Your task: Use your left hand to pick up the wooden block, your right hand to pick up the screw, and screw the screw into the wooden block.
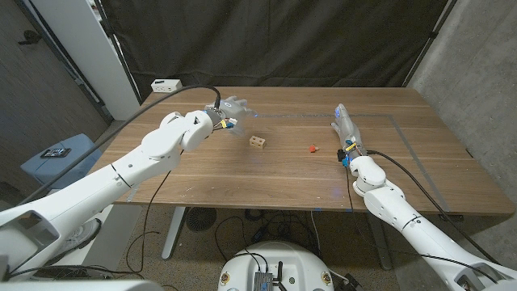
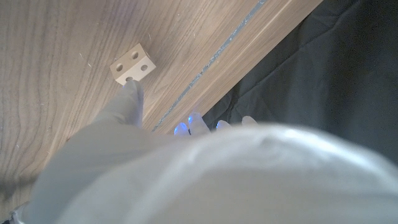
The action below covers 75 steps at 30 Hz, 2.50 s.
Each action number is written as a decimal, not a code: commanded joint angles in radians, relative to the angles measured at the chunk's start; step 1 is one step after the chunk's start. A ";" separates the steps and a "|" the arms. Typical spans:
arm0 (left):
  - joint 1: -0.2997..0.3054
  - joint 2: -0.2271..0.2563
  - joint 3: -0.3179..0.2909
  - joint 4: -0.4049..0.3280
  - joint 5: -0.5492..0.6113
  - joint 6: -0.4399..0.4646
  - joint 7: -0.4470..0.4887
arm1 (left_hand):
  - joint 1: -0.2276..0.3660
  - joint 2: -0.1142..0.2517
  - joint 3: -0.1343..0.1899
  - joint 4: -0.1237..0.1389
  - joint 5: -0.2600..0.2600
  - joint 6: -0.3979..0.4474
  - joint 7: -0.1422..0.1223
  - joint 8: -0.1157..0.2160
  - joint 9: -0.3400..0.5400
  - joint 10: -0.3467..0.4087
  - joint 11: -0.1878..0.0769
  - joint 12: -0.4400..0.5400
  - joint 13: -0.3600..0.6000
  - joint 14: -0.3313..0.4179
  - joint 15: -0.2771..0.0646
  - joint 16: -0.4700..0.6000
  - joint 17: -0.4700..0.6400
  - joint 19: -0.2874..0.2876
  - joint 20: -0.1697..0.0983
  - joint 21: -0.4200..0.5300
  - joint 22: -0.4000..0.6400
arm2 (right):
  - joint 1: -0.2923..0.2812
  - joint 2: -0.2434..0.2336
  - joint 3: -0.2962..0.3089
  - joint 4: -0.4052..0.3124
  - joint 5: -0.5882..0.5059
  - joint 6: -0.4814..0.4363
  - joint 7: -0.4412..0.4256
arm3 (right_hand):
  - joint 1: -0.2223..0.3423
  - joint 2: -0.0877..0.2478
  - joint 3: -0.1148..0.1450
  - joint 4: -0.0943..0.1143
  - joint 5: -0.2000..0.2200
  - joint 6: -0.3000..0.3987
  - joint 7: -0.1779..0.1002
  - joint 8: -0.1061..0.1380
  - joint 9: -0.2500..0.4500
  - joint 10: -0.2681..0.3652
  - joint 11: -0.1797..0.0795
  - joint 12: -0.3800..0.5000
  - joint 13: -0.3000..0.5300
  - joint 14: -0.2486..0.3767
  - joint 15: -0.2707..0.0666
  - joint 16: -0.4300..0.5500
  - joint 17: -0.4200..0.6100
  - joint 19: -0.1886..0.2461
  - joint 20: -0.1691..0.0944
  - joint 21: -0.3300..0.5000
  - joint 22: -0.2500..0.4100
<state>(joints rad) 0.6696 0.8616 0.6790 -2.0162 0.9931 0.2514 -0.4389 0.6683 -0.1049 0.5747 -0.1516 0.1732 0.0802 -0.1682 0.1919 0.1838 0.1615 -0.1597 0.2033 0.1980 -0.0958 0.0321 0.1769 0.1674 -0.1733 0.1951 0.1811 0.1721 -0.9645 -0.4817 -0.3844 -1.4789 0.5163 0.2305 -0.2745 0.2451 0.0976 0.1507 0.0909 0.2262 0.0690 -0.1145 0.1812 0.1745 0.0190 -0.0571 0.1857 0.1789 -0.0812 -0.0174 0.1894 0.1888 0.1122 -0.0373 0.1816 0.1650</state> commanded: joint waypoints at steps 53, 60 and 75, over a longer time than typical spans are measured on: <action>-0.133 -0.119 0.125 0.171 -0.003 0.013 -0.133 | 0.049 0.023 -0.055 -0.009 0.005 0.117 -0.006 0.034 0.003 0.070 -0.025 0.031 0.001 0.061 -0.019 0.019 0.002 -0.048 0.018 0.010 0.001 | 0.032 0.031 -0.021 0.056 -0.031 0.035 0.004 | 0.014 -0.004 0.001 -0.021 0.008 -0.013 0.005 0.004 0.005 -0.011 -0.009 0.001 0.004 -0.019 -0.027 0.002 0.001 -0.010 -0.032 0.004 0.003; -0.139 -0.124 0.134 0.194 -0.017 0.006 -0.112 | 0.055 0.029 -0.061 -0.007 0.006 0.135 -0.007 0.035 0.004 0.092 -0.032 0.038 0.003 0.091 -0.025 0.023 0.003 -0.040 0.017 0.012 0.002 | 0.029 0.032 -0.021 0.053 -0.032 0.034 -0.001 | 0.013 -0.004 0.001 -0.022 0.008 -0.013 0.005 0.004 0.005 -0.011 -0.008 0.001 0.004 -0.020 -0.026 0.003 0.001 -0.010 -0.030 0.004 0.003; -0.158 -0.143 0.162 0.243 -0.035 -0.008 -0.077 | 0.070 0.037 -0.064 -0.008 0.009 0.128 -0.006 0.026 0.004 0.105 -0.032 0.040 0.006 0.110 -0.046 0.023 0.003 -0.028 0.017 0.014 0.002 | 0.024 0.036 -0.022 0.047 -0.033 0.033 -0.010 | 0.012 -0.004 0.000 -0.024 0.008 -0.014 0.003 0.004 0.005 -0.013 -0.008 0.001 0.004 -0.021 -0.022 0.003 0.001 -0.012 -0.027 0.004 0.003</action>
<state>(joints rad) 0.5261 0.7320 0.8214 -1.8111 0.9741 0.2542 -0.5385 0.7228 -0.0694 0.5151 -0.1559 0.1777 0.2115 -0.1737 0.2200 0.1836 0.2569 -0.1893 0.2385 0.1979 0.0047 -0.0095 0.1964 0.1678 -0.1730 0.2053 0.1856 0.1725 -0.9369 -0.4494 -0.4048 -1.4298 0.4854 0.2626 -0.2775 0.2491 0.0936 0.1508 0.0745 0.2261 0.0605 -0.1126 0.1812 0.1744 0.0068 -0.0590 0.1857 0.1789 -0.0967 -0.0306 0.1894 0.1884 0.1054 -0.0373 0.1816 0.1649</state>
